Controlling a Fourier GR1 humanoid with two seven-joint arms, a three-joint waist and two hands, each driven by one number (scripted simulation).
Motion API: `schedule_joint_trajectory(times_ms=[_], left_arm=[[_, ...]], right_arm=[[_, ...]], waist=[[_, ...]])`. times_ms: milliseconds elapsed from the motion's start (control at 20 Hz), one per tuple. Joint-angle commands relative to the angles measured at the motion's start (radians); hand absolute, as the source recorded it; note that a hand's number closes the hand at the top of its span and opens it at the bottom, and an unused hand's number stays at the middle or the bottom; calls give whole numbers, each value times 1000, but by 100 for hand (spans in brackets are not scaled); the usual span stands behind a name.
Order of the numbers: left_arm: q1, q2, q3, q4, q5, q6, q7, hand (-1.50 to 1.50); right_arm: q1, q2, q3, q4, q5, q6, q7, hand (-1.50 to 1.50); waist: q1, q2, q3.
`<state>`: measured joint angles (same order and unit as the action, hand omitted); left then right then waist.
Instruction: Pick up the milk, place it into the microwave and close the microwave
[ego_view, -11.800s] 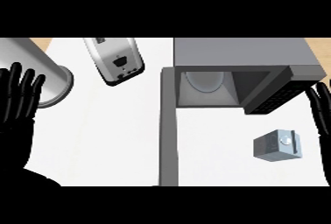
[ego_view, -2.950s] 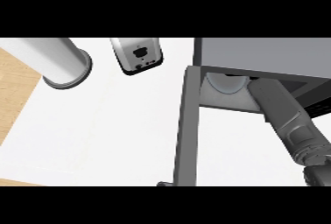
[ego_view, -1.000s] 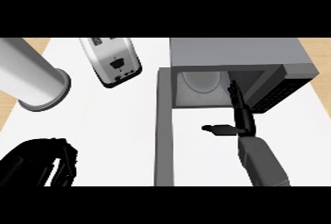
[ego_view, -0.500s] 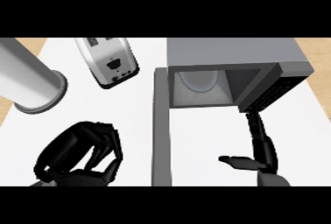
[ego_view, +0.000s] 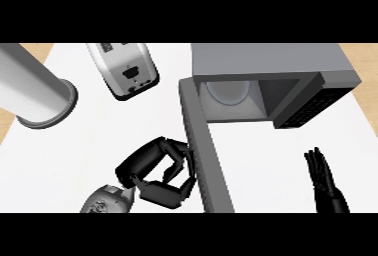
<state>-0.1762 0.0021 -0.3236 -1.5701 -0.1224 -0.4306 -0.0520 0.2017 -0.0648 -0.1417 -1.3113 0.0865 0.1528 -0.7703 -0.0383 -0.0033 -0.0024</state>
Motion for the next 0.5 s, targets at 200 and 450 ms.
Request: schedule_joint_trajectory(times_ms=[200, 450], left_arm=[[-81, -2, -240, 371, -109, 357, -284, 150], [-184, -2, -383, 541, 98, 541, -386, 150]], right_arm=[[155, -88, 4, -313, -104, 157, 79, -150], [254, -57, 30, -469, -172, 199, 119, -150]], waist=[[-18, 7, -1], [-20, 9, -1]])
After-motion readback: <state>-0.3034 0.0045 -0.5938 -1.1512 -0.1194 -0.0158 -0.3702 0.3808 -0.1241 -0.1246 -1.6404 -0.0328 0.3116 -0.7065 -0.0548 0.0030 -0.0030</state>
